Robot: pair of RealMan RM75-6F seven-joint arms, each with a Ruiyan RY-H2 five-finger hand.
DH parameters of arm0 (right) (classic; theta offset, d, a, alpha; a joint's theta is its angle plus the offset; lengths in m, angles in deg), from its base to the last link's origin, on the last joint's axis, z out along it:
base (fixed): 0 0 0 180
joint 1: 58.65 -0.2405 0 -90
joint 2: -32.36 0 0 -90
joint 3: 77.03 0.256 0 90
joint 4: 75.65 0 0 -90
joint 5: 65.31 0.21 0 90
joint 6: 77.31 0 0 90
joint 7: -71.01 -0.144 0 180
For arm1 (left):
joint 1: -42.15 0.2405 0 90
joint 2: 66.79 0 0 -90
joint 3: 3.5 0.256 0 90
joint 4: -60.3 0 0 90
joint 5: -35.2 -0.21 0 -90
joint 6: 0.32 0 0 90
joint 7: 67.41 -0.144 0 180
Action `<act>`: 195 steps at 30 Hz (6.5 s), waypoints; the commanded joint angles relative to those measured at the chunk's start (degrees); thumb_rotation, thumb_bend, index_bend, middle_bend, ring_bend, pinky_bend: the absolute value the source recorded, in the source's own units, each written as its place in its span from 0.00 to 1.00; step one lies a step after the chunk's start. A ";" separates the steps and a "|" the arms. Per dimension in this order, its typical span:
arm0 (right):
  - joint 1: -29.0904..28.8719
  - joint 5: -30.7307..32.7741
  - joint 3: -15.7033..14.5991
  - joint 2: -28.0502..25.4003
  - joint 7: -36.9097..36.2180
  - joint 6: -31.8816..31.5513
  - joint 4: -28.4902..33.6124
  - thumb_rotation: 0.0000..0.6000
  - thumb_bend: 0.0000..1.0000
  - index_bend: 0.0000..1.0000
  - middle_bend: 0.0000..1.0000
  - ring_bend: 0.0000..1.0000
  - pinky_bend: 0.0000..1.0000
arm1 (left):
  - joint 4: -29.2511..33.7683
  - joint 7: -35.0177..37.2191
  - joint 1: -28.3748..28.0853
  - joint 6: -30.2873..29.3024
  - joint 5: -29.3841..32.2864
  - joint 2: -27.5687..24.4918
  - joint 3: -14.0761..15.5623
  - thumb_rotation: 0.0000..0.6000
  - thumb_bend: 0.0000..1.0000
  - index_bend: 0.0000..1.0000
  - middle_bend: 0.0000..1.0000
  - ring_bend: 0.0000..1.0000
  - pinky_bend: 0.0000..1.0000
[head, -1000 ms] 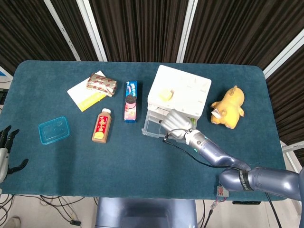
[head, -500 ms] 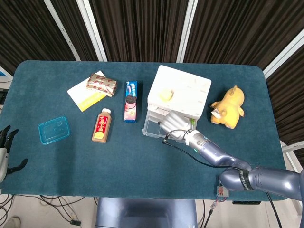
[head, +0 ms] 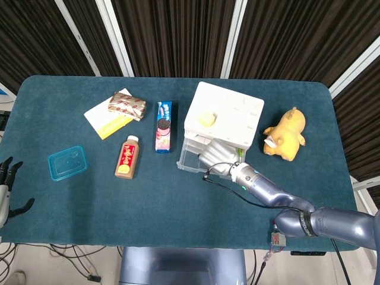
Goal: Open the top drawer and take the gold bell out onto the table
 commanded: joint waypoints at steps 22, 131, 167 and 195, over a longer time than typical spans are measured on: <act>-0.14 0.91 -0.15 0.41 1.43 0.21 -0.71 1.00 0.23 0.55 1.00 1.00 1.00 | 0.27 0.20 -0.01 0.23 0.29 -0.15 -0.01 1.00 0.19 0.10 0.00 0.00 0.00; 21.87 -1.04 -4.27 -2.59 -10.22 -2.60 -2.10 1.00 0.23 0.65 1.00 1.00 1.00 | 0.14 -0.02 0.10 -0.74 -0.64 -0.10 -0.06 1.00 0.19 0.10 0.00 0.00 0.00; 18.39 5.24 -4.10 8.67 1.27 -3.57 -6.45 1.00 0.23 0.65 1.00 1.00 1.00 | 0.21 -0.03 0.04 -0.53 -0.56 -0.10 -0.04 1.00 0.19 0.10 0.00 0.00 0.00; 15.72 15.38 -5.38 -0.09 7.06 -6.64 3.73 1.00 0.22 0.39 1.00 1.00 1.00 | 0.19 -0.13 0.04 -0.65 -0.56 -0.13 -0.10 1.00 0.19 0.10 0.00 0.00 0.00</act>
